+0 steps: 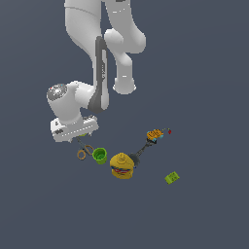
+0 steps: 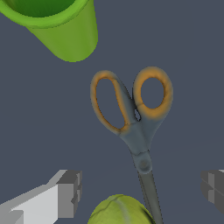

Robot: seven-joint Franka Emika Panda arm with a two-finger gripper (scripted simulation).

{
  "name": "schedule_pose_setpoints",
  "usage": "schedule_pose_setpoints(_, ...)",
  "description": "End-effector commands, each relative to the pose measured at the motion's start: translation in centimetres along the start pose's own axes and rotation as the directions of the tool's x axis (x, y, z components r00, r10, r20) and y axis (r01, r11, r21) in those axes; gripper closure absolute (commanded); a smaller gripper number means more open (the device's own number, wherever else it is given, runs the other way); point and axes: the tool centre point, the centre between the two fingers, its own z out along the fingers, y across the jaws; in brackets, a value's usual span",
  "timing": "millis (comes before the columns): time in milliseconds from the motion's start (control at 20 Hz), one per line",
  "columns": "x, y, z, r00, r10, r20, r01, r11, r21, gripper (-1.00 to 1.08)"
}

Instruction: Pick up a designated object from a clutter of objects.

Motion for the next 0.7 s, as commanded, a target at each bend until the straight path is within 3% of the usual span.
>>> schedule_pose_setpoints(0, -0.3, 0.1, 0.4, 1.000, -0.010, -0.003, 0.010, 1.000, 0.001, -0.92)
schedule_pose_setpoints(650, -0.4, 0.1, 3.3, 1.000, -0.010, -0.002, 0.010, 1.000, 0.001, -0.92)
